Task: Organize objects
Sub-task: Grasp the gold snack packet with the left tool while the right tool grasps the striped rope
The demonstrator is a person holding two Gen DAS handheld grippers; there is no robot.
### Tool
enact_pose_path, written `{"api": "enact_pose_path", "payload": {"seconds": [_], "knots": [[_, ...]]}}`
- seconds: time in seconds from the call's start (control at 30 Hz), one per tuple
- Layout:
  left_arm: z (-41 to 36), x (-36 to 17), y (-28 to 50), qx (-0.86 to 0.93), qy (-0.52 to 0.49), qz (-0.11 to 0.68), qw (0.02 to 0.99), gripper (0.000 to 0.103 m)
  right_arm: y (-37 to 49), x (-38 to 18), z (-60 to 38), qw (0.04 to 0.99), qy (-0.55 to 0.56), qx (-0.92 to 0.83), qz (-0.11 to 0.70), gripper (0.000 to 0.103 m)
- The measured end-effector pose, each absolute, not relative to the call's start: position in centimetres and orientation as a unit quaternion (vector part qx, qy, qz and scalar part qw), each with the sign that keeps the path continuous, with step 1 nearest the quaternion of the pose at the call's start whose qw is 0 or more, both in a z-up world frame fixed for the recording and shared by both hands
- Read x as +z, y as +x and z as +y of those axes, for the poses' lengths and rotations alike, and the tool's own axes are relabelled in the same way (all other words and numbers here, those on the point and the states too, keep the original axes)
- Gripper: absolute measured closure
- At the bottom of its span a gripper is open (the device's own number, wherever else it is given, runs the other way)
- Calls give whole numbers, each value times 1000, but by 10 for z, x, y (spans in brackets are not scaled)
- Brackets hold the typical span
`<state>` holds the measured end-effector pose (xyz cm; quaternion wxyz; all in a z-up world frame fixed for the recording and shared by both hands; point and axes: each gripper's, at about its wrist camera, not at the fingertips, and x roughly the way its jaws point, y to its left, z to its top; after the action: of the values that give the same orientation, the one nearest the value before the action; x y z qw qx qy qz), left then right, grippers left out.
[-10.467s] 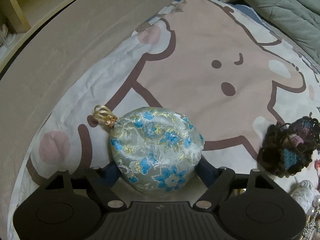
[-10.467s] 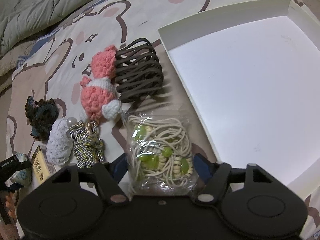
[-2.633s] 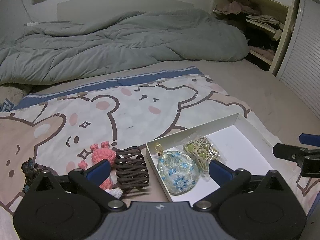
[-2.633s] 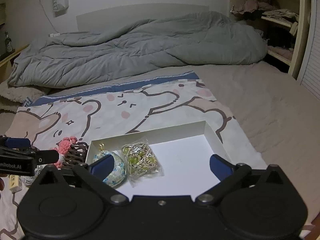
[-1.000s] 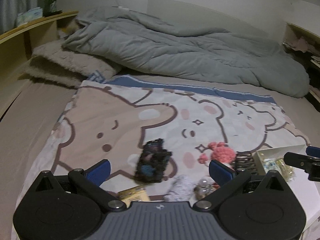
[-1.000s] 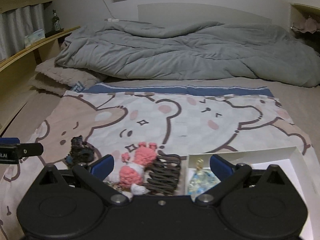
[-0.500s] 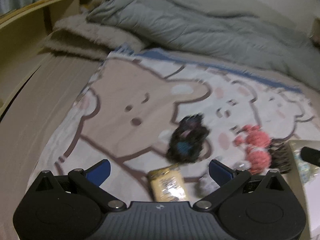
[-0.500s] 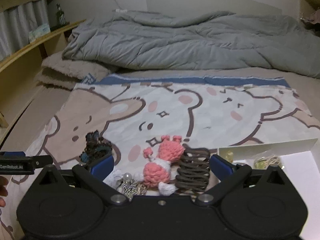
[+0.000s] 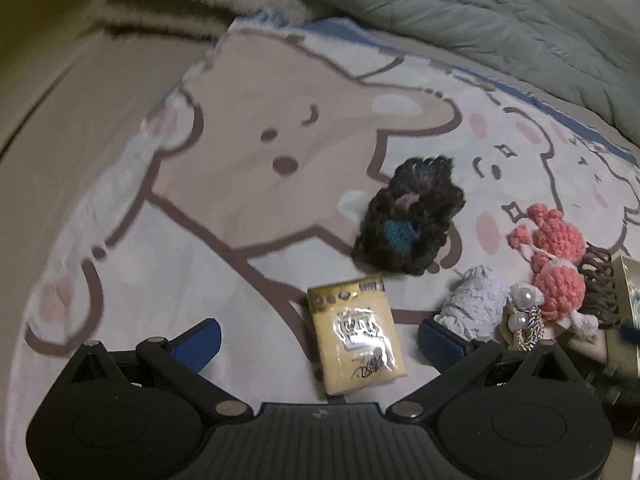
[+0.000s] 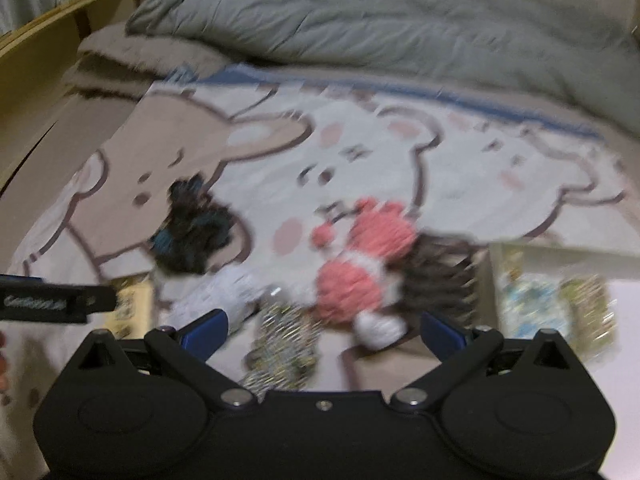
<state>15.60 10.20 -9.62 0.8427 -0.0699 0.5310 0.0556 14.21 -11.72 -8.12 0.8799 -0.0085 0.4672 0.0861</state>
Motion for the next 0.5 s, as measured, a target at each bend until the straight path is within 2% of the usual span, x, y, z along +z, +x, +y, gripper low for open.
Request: {"api": "enact_pose_path", "payload": {"seconds": [0.2,0.3,0.5], "knots": [[104,-109,166,70,-103,549,826,1,150,-106,-104,845,14,84,527,0],[103,-115,172,73,-112,556,821,10,154,-113,-105,839,33,70,539,1],[96,-126,184,62,-112,573,810,22,163,-123,-113,822,80,68,560,35]]}}
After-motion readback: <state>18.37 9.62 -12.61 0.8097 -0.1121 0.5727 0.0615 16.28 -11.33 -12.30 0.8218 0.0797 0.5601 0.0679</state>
